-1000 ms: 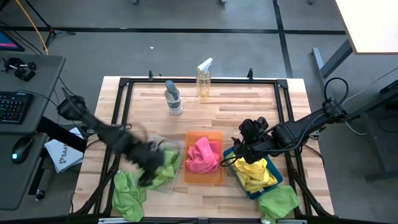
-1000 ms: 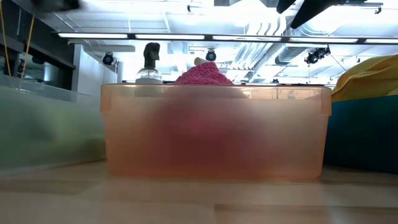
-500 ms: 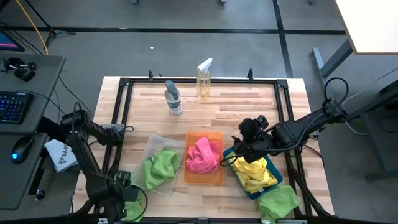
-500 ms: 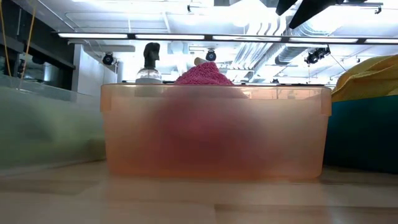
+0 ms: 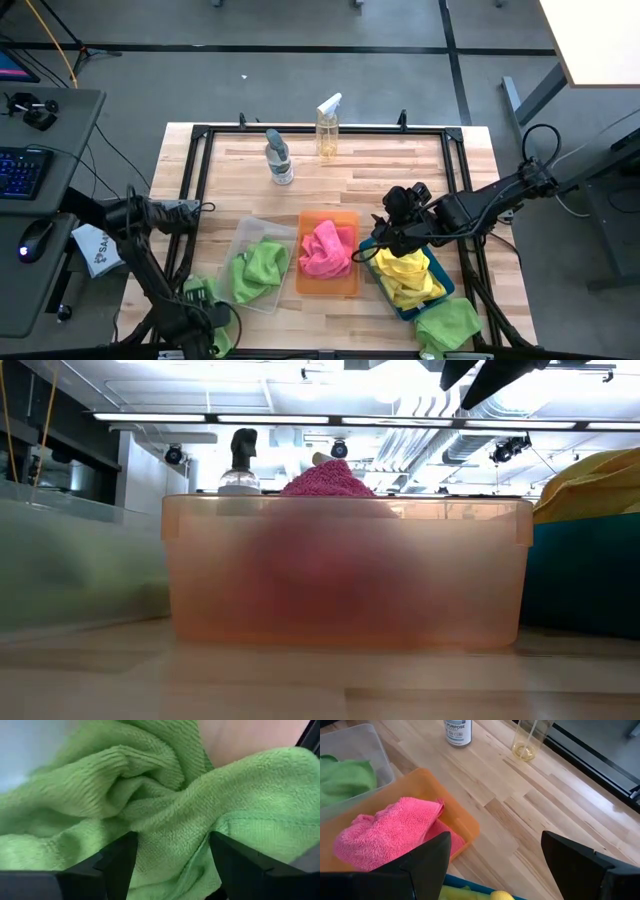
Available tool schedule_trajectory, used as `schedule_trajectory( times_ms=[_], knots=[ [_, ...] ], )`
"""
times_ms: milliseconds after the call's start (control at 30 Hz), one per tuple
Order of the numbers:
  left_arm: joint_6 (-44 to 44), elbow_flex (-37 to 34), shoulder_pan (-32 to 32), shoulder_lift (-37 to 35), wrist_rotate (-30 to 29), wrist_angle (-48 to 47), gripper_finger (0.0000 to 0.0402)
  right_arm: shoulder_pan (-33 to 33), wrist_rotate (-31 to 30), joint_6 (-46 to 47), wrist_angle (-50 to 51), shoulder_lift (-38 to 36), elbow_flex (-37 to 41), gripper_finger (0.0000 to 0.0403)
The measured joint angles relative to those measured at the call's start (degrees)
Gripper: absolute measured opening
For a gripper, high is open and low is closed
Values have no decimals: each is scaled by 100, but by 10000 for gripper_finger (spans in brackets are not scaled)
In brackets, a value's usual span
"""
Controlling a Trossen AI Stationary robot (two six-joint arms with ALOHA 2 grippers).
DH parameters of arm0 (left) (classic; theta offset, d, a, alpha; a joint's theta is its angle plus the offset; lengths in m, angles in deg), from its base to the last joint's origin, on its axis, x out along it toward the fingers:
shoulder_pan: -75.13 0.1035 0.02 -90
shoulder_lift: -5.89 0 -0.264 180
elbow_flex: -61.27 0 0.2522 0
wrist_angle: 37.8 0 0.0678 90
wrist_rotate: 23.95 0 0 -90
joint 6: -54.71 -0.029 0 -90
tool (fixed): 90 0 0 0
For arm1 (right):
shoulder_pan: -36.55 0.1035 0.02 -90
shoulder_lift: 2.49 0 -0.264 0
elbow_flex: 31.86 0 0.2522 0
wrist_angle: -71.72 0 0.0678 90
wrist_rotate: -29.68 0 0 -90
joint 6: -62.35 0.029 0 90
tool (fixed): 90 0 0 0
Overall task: Sort microfiber towel by color & place in baskets
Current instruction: Put the left green microfiber cloth into the transparent bin
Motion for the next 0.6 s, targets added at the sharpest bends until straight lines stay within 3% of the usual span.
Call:
schedule_trajectory(
  times_ms=[100,167,233,300,433,600],
  knots=[
    [-3,0,7,115,34,59,199,0,0,-10,-1,0,0,307],
    [-48,2,38,113,36,74,142,0,0,-50,-5,0,0,307],
    [-100,4,85,50,26,82,61,0,0,-52,-5,0,0,307],
    [-132,2,151,-93,-14,110,19,0,0,-77,-4,0,0,307],
    [-463,0,315,-715,323,272,6,0,0,-112,-5,0,0,307],
    [-1184,205,540,-2101,422,687,3,0,-2,-249,-6,2,0,307]
  ],
)
